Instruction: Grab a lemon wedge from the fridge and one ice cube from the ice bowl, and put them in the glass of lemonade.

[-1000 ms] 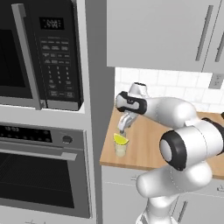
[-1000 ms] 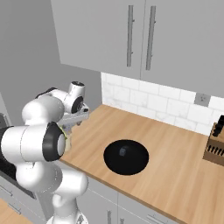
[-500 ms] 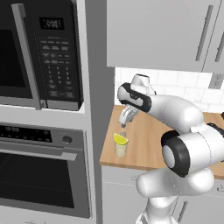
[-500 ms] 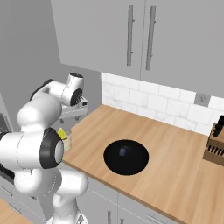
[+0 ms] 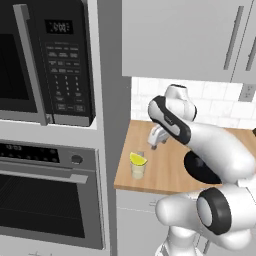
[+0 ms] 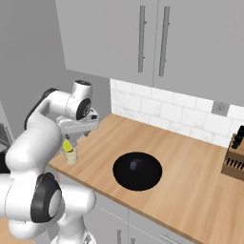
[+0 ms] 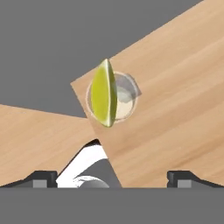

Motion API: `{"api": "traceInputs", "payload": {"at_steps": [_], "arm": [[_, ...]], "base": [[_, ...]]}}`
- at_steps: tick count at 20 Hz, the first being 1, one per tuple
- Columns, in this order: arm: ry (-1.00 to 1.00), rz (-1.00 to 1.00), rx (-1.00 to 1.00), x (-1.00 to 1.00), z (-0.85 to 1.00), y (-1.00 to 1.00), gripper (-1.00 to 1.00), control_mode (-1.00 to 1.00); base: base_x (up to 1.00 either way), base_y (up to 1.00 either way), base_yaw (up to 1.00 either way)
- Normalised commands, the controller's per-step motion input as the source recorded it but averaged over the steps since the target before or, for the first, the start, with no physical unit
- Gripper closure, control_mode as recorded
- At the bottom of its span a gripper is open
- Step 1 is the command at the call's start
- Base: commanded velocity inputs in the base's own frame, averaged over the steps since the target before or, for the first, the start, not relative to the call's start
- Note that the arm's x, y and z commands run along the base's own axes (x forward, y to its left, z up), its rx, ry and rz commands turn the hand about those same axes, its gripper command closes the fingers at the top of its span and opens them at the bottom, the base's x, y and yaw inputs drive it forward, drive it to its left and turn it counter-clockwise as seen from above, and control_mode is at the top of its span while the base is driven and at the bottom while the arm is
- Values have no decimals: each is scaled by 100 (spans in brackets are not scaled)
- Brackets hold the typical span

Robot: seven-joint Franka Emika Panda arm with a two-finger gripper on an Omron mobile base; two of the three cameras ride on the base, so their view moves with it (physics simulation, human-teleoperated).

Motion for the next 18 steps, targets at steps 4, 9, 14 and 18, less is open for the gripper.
{"api": "traceInputs", "payload": {"at_steps": [4,9,14,18], "arm": [[2,-25,-5,-41,39,-53,-100,-100],[3,-25,-1,-46,21,-55,-100,-100],[-1,-11,0,-44,0,-15,-100,-100],[0,-8,0,-40,0,-15,-100,-100]], "base": [[0,0,0],[0,0,0],[0,0,0],[0,0,0]]}}
